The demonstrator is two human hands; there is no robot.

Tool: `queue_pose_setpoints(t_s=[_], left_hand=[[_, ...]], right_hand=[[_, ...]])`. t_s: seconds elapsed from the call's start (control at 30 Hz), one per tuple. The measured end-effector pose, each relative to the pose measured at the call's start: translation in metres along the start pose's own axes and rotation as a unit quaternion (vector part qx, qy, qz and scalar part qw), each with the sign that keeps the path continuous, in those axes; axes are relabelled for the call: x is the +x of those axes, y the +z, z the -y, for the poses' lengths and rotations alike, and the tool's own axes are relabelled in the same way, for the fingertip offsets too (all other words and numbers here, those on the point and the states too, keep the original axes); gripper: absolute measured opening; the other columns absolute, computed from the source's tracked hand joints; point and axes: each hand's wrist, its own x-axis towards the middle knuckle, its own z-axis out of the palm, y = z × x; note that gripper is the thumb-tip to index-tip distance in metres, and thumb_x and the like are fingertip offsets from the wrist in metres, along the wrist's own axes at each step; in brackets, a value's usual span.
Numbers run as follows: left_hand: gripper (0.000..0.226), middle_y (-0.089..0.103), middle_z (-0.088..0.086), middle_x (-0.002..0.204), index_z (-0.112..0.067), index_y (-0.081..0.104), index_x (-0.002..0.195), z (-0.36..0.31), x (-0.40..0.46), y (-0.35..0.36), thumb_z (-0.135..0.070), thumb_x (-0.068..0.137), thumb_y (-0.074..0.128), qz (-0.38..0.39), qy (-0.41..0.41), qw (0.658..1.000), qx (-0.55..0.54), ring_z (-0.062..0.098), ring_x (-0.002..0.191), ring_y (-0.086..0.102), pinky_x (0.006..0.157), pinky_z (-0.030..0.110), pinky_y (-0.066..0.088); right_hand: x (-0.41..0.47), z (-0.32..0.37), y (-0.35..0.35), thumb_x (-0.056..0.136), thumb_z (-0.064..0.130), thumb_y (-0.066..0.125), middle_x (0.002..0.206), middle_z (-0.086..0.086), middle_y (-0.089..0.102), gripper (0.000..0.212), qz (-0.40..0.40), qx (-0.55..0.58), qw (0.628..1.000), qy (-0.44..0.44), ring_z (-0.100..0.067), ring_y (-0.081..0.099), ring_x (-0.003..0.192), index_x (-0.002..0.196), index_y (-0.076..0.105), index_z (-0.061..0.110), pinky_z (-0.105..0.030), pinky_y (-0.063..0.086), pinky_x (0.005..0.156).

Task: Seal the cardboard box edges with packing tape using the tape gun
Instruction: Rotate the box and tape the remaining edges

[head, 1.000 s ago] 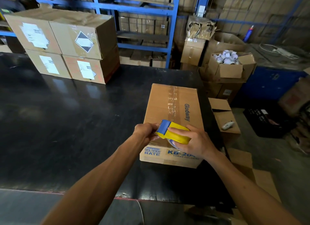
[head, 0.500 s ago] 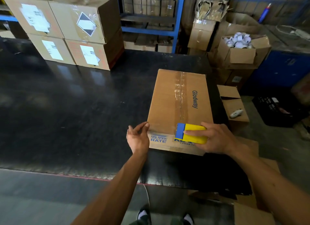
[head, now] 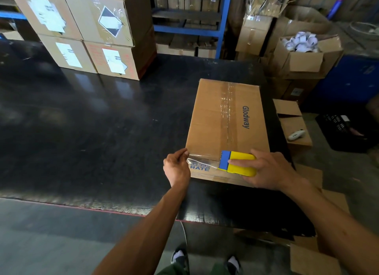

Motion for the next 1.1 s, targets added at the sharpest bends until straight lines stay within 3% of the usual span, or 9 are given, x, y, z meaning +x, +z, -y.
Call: queue_pose_setpoints(t_s=[0.23,0.37,0.43,0.5,0.6,0.7,0.77,0.83,1.1], left_hand=[[0.018,0.065,0.001,0.091,-0.036,0.078,0.103,0.008,0.004,-0.003,-0.037,0.085,0.076,0.017,0.052,0.998,0.024,0.024,0.091,0.067,0.085,0.044,0.056],[0.080,0.050,0.003,0.093,-0.037,0.044,0.148,0.001,0.013,-0.022,-0.051,0.078,0.079,0.050,0.060,0.990,0.119,0.018,0.086,0.057,0.080,0.031,0.047],[0.083,0.049,0.004,0.097,-0.031,0.042,0.150,0.002,0.023,-0.029,-0.049,0.079,0.079,0.067,0.130,0.979,0.139,0.020,0.088,0.056,0.082,0.033,0.050],[0.070,0.055,0.009,0.104,-0.022,0.049,0.147,0.006,0.032,-0.034,-0.046,0.085,0.071,0.063,0.306,0.930,0.191,0.027,0.093,0.057,0.084,0.039,0.052],[0.055,0.057,0.018,0.134,-0.018,0.047,0.145,0.000,0.042,-0.030,-0.037,0.096,0.061,0.132,0.547,0.785,0.259,0.036,0.119,0.055,0.098,0.051,0.047],[0.052,0.041,0.013,0.157,-0.015,0.042,0.150,-0.015,0.046,-0.017,-0.033,0.102,0.049,0.247,0.654,0.650,0.299,0.030,0.146,0.036,0.121,0.048,0.024],[0.054,0.031,0.009,0.162,-0.013,0.033,0.154,-0.011,0.054,-0.007,-0.035,0.105,0.038,0.285,0.669,0.587,0.355,0.026,0.151,0.025,0.124,0.044,0.014],[0.054,0.030,0.007,0.162,-0.012,0.031,0.155,-0.003,0.063,-0.003,-0.036,0.106,0.033,0.308,0.660,0.572,0.377,0.025,0.151,0.025,0.124,0.042,0.013],[0.057,0.035,0.005,0.160,-0.010,0.035,0.153,0.005,0.073,-0.002,-0.042,0.109,0.021,0.327,0.633,0.599,0.367,0.021,0.148,0.032,0.124,0.037,0.017]], right_hand=[[0.005,0.001,-0.001,0.081,0.067,0.050,0.092,0.009,0.041,0.053,0.014,-0.042,0.999,0.013,-0.020,0.058,0.079,0.133,0.045,0.060,-0.027,0.035,0.059],[0.008,0.005,-0.003,0.084,0.065,0.054,0.095,0.011,0.036,0.054,0.019,-0.048,0.999,0.018,-0.018,0.058,0.089,0.135,0.039,0.063,-0.027,0.032,0.064],[0.009,0.006,-0.005,0.084,0.064,0.054,0.099,0.010,0.043,0.053,0.016,-0.047,0.999,0.019,-0.019,0.059,0.094,0.135,0.039,0.063,-0.027,0.033,0.065],[0.010,0.006,-0.007,0.084,0.067,0.052,0.110,0.008,0.051,0.052,0.016,-0.053,0.998,0.020,-0.019,0.059,0.101,0.135,0.037,0.065,-0.027,0.035,0.068],[0.013,0.009,-0.007,0.083,0.072,0.047,0.117,0.008,0.054,0.051,0.009,-0.066,0.998,0.024,-0.020,0.059,0.106,0.132,0.039,0.066,-0.027,0.032,0.067],[0.014,0.013,-0.009,0.082,0.070,0.052,0.116,0.006,0.057,0.049,0.007,-0.065,0.998,0.022,-0.023,0.061,0.104,0.130,0.044,0.066,-0.028,0.030,0.066],[0.014,0.014,-0.011,0.083,0.067,0.054,0.113,0.004,0.057,0.050,0.006,-0.060,0.998,0.018,-0.024,0.061,0.103,0.131,0.044,0.064,-0.029,0.030,0.066],[0.013,0.016,-0.014,0.083,0.066,0.054,0.110,0.003,0.056,0.050,0.001,-0.062,0.998,0.014,-0.023,0.061,0.101,0.132,0.044,0.064,-0.028,0.031,0.066],[0.011,0.022,-0.009,0.066,0.055,0.077,0.082,-0.002,0.058,0.054,0.023,-0.081,0.996,0.026,-0.027,0.063,0.064,0.118,0.065,0.052,-0.025,0.033,0.052]])
